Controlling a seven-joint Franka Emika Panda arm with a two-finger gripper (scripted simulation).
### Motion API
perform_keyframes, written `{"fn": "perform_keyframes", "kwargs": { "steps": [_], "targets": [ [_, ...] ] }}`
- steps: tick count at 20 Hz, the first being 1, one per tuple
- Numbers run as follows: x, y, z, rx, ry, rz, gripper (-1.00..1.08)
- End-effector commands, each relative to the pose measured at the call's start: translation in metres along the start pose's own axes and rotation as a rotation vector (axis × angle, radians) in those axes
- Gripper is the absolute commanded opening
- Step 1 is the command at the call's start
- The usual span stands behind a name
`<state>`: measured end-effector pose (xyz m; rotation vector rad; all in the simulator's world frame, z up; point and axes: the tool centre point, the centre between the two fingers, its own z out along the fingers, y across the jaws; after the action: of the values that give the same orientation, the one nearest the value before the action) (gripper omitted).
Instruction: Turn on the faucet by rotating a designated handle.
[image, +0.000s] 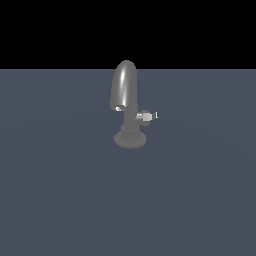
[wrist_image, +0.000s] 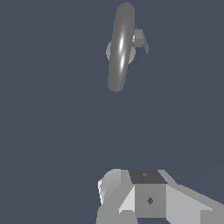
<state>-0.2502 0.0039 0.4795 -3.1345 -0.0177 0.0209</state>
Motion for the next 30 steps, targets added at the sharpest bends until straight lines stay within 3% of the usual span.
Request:
{"fn": "perform_keyframes", "kwargs": {
  "steps": [1, 8, 14, 30],
  "targets": [
    [0.0, 0.0, 0.0, 0.0, 0.0, 0.0, -1.0],
    [0.006, -0.002, -0.001, 0.009, -0.018, 0.017, -1.0],
    [0.02, -0.006, -0.002, 0.031, -0.063, 0.06, -1.0],
    [0.096, -0.015, 0.002, 0.143, -0.294, 0.28, -1.0]
  ]
}}
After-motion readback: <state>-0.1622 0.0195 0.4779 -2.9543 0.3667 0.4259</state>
